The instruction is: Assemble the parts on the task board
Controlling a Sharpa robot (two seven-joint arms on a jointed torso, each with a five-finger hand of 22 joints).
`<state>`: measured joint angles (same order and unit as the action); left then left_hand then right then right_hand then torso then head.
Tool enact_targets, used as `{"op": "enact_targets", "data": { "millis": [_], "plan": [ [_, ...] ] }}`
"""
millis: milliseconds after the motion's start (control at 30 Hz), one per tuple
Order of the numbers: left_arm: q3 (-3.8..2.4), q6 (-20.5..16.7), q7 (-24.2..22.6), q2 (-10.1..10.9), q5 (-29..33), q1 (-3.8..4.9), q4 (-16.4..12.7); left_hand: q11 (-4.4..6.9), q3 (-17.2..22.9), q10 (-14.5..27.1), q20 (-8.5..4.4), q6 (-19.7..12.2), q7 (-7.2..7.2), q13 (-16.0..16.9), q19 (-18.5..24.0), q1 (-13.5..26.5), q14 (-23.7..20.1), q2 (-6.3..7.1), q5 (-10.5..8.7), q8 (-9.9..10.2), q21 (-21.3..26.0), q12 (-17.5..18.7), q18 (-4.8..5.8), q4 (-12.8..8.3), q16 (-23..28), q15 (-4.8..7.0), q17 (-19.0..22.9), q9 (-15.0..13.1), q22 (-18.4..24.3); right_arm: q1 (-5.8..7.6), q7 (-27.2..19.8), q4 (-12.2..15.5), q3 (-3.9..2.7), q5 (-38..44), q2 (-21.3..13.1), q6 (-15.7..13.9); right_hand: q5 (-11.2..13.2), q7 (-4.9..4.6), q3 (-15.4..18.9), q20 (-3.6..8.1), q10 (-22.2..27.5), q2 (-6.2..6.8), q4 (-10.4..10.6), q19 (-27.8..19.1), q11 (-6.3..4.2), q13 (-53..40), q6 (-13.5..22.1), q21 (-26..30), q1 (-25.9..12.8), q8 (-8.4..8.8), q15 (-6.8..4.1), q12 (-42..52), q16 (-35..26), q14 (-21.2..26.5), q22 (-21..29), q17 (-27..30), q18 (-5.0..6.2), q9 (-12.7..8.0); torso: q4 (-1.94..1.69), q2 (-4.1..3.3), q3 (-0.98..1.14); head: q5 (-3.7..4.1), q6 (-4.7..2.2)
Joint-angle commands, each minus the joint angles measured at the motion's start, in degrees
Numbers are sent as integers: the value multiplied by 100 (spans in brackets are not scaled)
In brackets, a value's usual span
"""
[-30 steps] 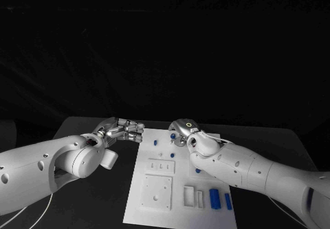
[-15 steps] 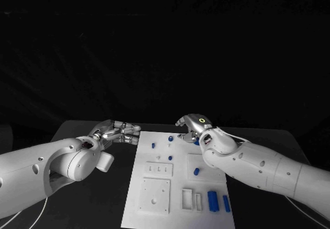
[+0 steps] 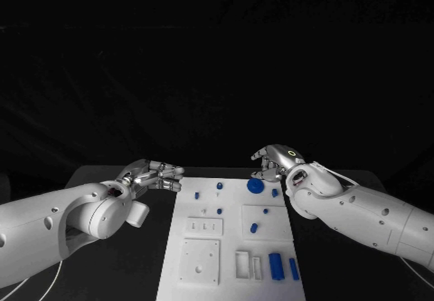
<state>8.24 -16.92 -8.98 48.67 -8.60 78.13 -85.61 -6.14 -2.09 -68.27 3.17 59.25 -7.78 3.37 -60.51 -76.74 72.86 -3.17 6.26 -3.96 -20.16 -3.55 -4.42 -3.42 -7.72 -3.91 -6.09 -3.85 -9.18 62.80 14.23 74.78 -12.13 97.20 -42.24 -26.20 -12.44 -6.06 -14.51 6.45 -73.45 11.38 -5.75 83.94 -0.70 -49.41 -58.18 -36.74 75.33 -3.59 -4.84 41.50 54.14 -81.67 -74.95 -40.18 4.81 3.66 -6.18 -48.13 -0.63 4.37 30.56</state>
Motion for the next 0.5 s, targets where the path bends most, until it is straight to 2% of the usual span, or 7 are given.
{"op": "enact_targets", "data": {
  "millis": [33,100,200,267,500],
  "plan": [
    [-1,133,-53,-14,-26,7,15,13,-30,46,-5,-14,-5,7,26,44,-11,-12,-29,32,-28,19,59,8,3,-21,5,3,5,-4,-69,-130,-9,-348,18,672,-213,-47,94,-96,-44,-29,-1,258,38,-1255,132,-584,3,-13,65,1208,597,16,-547,-1079,2,6,-11,-8,14,4,12],
    [-1,141,-54,-14,-26,6,22,13,-30,46,-5,-14,-5,7,26,44,-11,-12,-29,32,-28,19,59,8,3,-21,5,3,5,-6,-51,-203,-10,-359,42,773,-249,-54,86,-130,-115,-22,-36,216,68,-1653,153,-943,-17,-7,80,1597,707,-18,-583,-1556,18,6,-10,-11,14,14,9],
    [-1,152,-57,-17,-26,6,34,13,-25,45,-5,-13,-4,7,29,36,-11,-18,-27,32,-31,18,60,4,3,-21,6,3,15,-11,-24,-348,-12,-361,106,901,-261,-69,81,-148,-224,-34,-84,166,87,-1929,210,-1323,-48,-3,94,1871,733,-91,-620,-1928,22,4,-5,-11,11,16,19],
    [-1,158,-57,-19,-26,6,39,13,-25,45,-5,-13,-4,7,29,36,-11,-18,-27,32,-31,18,60,4,3,-21,6,3,15,-23,-13,-454,-12,-347,162,963,-264,-78,87,-151,-242,-29,-78,165,90,-1961,323,-1407,-35,5,97,1904,744,-107,-632,-1986,20,-3,-4,-12,8,13,34],
    [0,177,-58,-30,-26,5,42,13,-25,45,-5,-13,-4,7,29,36,-11,-18,-27,32,-31,18,60,4,3,-21,6,3,15,-96,1,-686,-13,-307,289,1139,-267,-71,99,-156,-298,-68,-99,154,92,-2109,197,-1617,-53,-1,100,2076,796,-129,-661,-2127,11,4,-11,-7,-1,-3,84]
  ]
}}
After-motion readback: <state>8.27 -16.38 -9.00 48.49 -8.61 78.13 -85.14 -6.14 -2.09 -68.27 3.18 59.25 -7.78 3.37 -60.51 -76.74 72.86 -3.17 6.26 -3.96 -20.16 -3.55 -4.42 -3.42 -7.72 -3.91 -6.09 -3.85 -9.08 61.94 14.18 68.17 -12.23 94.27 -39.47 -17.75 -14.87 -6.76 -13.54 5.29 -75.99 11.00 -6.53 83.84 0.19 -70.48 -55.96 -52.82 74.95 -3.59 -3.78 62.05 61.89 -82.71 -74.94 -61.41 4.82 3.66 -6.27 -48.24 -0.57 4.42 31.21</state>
